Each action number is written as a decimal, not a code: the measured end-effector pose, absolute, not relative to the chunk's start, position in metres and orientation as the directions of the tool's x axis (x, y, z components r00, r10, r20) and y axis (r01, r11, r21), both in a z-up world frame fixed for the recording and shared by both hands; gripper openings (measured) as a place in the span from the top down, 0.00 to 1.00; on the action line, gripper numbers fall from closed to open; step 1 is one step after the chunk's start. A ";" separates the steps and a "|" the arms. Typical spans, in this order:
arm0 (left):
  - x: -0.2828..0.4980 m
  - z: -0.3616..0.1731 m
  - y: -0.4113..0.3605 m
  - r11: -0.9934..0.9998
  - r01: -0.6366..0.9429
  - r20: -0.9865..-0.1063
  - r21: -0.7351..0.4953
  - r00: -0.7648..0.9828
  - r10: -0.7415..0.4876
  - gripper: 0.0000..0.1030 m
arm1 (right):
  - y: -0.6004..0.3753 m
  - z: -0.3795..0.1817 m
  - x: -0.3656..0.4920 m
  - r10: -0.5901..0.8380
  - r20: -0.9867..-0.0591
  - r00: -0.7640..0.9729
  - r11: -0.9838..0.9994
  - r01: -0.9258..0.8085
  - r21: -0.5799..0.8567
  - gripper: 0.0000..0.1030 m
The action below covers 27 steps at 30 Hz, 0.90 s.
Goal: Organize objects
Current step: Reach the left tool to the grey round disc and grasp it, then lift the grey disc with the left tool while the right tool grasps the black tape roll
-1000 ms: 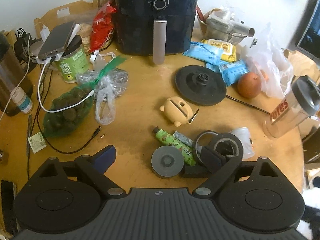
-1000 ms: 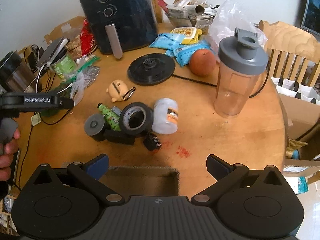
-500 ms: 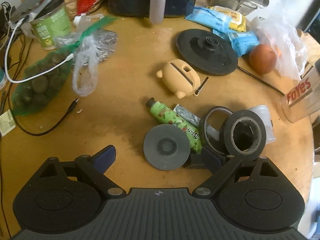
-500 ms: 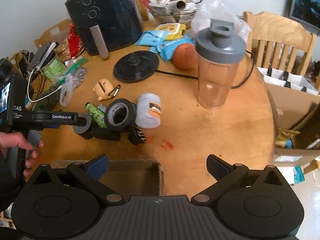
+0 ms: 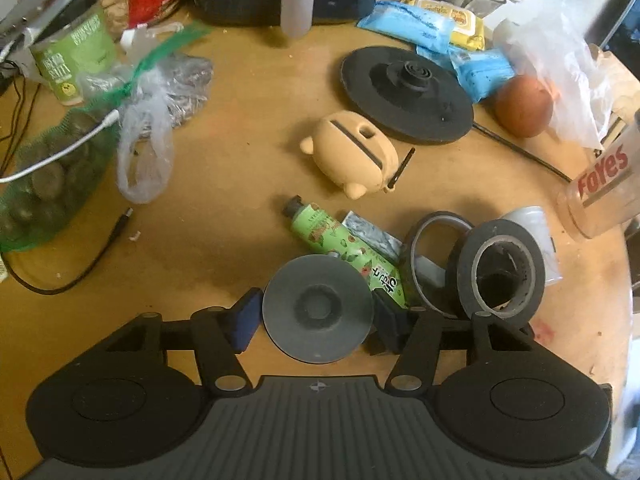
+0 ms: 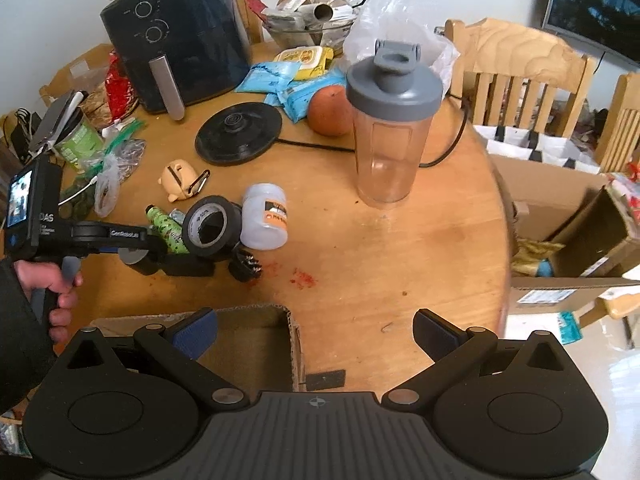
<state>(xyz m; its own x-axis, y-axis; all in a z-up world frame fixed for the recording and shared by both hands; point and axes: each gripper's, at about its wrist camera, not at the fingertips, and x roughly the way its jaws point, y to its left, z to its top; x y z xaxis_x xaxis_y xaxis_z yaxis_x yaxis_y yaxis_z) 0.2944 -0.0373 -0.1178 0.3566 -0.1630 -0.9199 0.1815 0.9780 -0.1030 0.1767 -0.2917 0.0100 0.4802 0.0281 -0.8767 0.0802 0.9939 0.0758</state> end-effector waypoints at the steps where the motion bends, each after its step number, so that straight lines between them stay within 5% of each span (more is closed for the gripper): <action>1: 0.293 -0.114 -0.035 0.978 0.179 -0.917 -0.107 0.363 -0.167 0.44 | -0.290 0.013 0.178 0.013 -0.877 0.480 0.995 0.079 0.058 0.00; 12: 0.272 -0.062 -0.018 0.964 0.203 -0.869 -0.172 0.429 -0.246 0.44 | -0.260 0.040 0.193 -0.096 -0.872 0.480 0.995 0.045 -0.086 0.00; 27: 0.203 0.001 0.005 0.947 0.183 -0.793 -0.263 0.519 -0.320 0.44 | -0.274 -0.008 0.217 0.115 -0.844 0.524 0.993 -0.037 0.112 0.00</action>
<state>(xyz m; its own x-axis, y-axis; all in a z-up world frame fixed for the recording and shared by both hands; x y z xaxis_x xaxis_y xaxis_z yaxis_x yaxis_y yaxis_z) 0.2031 0.0052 0.0014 0.5193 -0.3198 -0.7925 0.1829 0.9474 -0.2625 0.2174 -0.2740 -0.0077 0.5235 0.1150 -0.8442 -0.0371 0.9930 0.1122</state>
